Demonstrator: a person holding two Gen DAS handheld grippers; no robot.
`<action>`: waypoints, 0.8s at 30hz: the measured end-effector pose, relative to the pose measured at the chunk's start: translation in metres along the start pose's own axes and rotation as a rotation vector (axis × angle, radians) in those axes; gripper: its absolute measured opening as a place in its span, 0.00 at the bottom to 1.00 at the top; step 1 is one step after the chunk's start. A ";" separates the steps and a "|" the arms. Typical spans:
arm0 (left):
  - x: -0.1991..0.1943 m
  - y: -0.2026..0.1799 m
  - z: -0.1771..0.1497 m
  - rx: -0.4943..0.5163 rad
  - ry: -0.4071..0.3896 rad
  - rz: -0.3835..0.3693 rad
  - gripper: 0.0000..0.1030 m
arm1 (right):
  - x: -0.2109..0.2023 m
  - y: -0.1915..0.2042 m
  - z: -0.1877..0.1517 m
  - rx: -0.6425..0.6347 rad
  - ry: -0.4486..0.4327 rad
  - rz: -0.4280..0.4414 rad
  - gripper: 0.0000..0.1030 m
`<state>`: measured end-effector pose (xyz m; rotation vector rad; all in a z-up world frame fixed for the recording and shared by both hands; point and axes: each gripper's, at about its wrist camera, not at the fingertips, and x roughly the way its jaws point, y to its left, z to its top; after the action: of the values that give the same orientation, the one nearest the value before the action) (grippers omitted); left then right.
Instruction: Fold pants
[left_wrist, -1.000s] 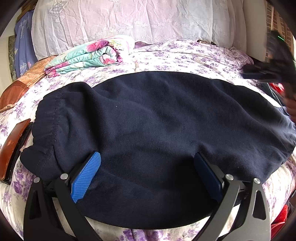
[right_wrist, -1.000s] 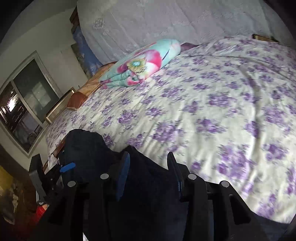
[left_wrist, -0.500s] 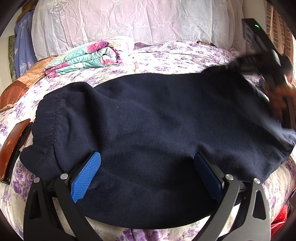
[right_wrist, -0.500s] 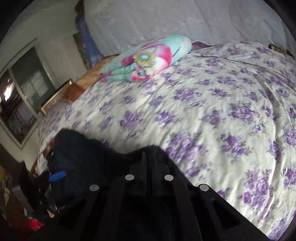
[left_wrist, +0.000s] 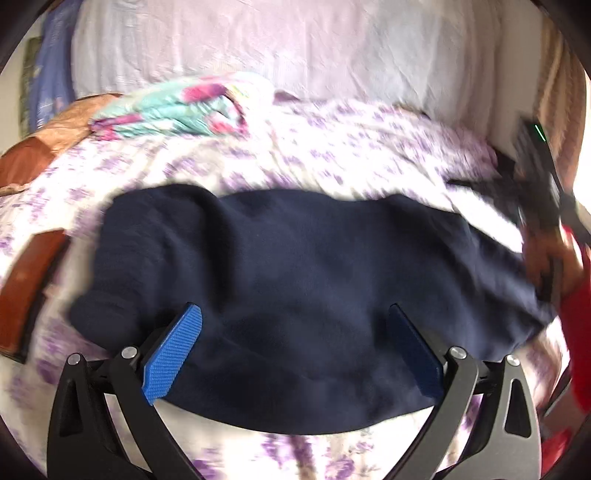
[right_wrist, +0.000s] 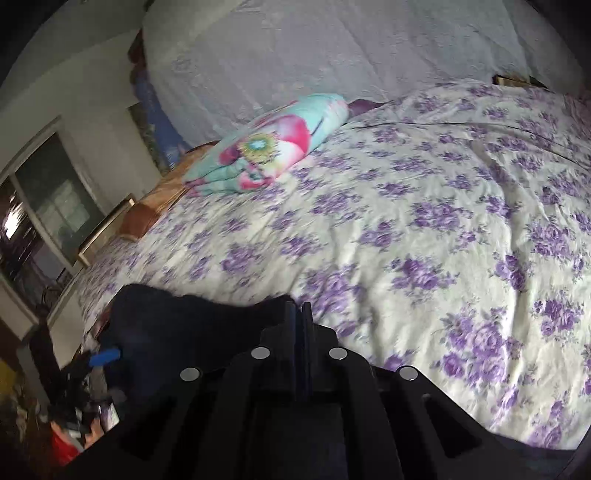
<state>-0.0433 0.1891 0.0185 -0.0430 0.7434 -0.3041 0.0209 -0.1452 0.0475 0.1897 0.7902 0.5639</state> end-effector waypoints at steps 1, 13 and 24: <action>0.001 0.007 0.003 -0.015 0.003 0.026 0.95 | 0.003 0.008 -0.007 -0.019 0.025 0.028 0.43; 0.013 0.013 0.001 -0.060 -0.029 0.056 0.95 | 0.038 -0.022 -0.046 0.055 0.088 0.100 0.53; 0.064 0.037 0.034 -0.126 0.056 0.055 0.95 | 0.039 -0.012 -0.046 0.006 0.093 0.071 0.62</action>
<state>0.0333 0.2042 -0.0045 -0.1332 0.8169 -0.2060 0.0145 -0.1362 -0.0129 0.1990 0.8777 0.6408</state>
